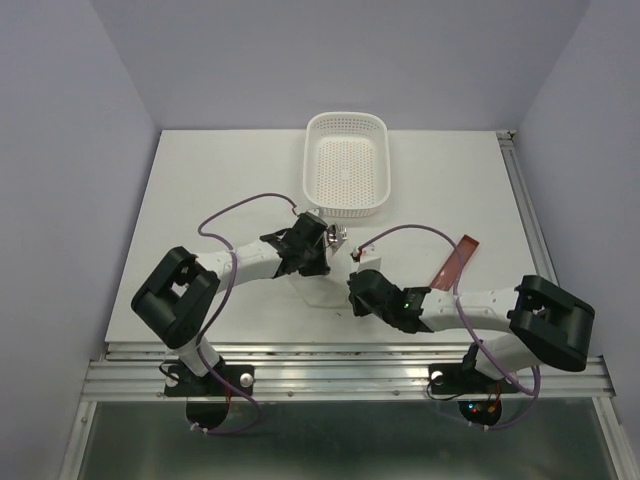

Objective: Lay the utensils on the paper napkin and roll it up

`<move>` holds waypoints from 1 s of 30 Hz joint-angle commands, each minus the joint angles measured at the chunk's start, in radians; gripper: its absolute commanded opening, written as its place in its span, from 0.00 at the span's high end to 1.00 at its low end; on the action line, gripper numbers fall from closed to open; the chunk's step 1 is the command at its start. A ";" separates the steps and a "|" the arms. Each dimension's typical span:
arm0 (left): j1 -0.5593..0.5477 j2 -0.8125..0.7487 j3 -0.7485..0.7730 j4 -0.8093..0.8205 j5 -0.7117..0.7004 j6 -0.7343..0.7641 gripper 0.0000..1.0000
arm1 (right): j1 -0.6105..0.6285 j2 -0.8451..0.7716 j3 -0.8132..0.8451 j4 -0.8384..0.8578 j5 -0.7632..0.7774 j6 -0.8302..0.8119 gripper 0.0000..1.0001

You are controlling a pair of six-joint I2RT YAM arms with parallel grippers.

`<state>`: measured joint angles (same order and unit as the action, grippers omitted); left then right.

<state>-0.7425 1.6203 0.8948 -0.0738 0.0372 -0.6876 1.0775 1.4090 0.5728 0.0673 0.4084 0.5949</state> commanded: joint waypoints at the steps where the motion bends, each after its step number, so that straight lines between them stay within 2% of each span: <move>1: 0.003 -0.016 0.023 -0.021 -0.068 0.034 1.00 | 0.033 0.008 0.061 -0.060 0.030 0.029 0.86; 7: 0.003 -0.022 0.007 -0.021 -0.094 0.042 1.00 | 0.035 -0.042 0.033 -0.052 -0.005 0.072 0.74; 10: 0.003 -0.025 0.004 -0.020 -0.105 0.042 1.00 | 0.035 -0.071 0.007 -0.024 -0.028 0.089 0.72; 24: 0.003 -0.017 -0.019 -0.004 -0.118 0.042 1.00 | 0.036 -0.030 -0.014 0.068 -0.043 0.091 0.72; 30: 0.003 -0.014 -0.020 0.002 -0.114 0.042 1.00 | 0.055 -0.007 0.059 0.003 0.009 0.082 0.72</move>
<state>-0.7444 1.6203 0.8913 -0.0795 -0.0437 -0.6624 1.1103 1.3895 0.5591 0.0776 0.3706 0.6781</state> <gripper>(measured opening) 0.090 0.283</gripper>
